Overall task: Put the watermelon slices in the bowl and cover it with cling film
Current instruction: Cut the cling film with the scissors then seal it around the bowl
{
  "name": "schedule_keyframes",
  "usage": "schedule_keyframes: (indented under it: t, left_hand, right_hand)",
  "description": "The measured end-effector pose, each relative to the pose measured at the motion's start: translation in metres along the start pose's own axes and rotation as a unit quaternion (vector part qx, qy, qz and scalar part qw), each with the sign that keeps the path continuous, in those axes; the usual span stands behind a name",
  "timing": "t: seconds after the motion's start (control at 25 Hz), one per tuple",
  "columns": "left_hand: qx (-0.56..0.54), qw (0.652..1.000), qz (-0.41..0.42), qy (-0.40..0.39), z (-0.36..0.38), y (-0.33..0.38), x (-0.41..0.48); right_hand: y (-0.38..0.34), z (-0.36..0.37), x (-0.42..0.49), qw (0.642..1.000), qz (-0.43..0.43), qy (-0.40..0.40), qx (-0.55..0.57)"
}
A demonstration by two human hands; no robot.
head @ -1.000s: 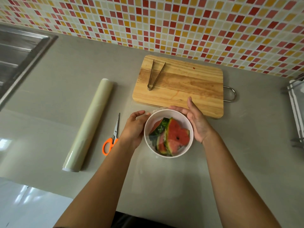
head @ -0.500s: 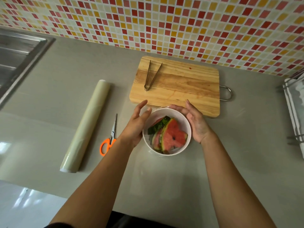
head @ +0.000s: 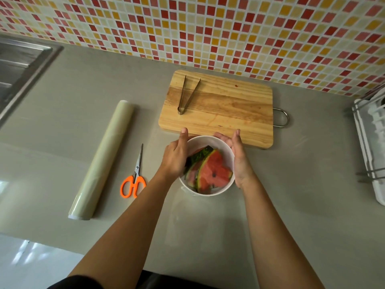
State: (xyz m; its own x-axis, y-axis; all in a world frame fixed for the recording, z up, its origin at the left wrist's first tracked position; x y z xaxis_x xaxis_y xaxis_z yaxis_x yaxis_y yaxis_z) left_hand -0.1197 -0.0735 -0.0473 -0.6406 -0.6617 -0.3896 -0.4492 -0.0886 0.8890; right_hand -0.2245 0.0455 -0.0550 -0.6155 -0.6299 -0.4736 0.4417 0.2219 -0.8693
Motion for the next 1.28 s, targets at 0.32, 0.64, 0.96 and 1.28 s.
schedule_keyframes:
  t: [0.32,0.64,0.96,1.28]
  left_hand:
    - [0.123,0.991,0.009,0.049,-0.002,0.005,-0.001]
    - [0.19,0.978,0.009,0.089,-0.006,0.008,0.0]
    - [-0.048,0.997,0.047,0.042,-0.012,-0.01,-0.011]
    - [-0.147,0.989,0.031,-0.001,0.005,-0.014,-0.018]
  right_hand:
    - [0.007,-0.01,0.014,0.991,0.041,0.064,-0.109]
    - [0.0,-0.015,0.01,0.984,0.043,0.125,-0.117]
    - [-0.011,-0.026,-0.015,0.981,-0.117,0.099,-0.116]
    - [0.007,-0.009,-0.011,0.997,-0.026,0.065,-0.04]
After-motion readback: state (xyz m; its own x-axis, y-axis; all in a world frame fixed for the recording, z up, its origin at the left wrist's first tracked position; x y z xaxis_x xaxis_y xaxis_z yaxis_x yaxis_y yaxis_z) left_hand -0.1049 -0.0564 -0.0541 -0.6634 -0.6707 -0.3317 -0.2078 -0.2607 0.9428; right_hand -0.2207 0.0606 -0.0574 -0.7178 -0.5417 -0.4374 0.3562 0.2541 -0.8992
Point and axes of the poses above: each hand's wrist, its own x-axis towards the middle knuckle, its own z-axis out of the palm, y = z × x, the point moved 7 cm from there along x, towards the middle knuckle, and after that the axes turned 1 degree about y, right-handed, at the moved point
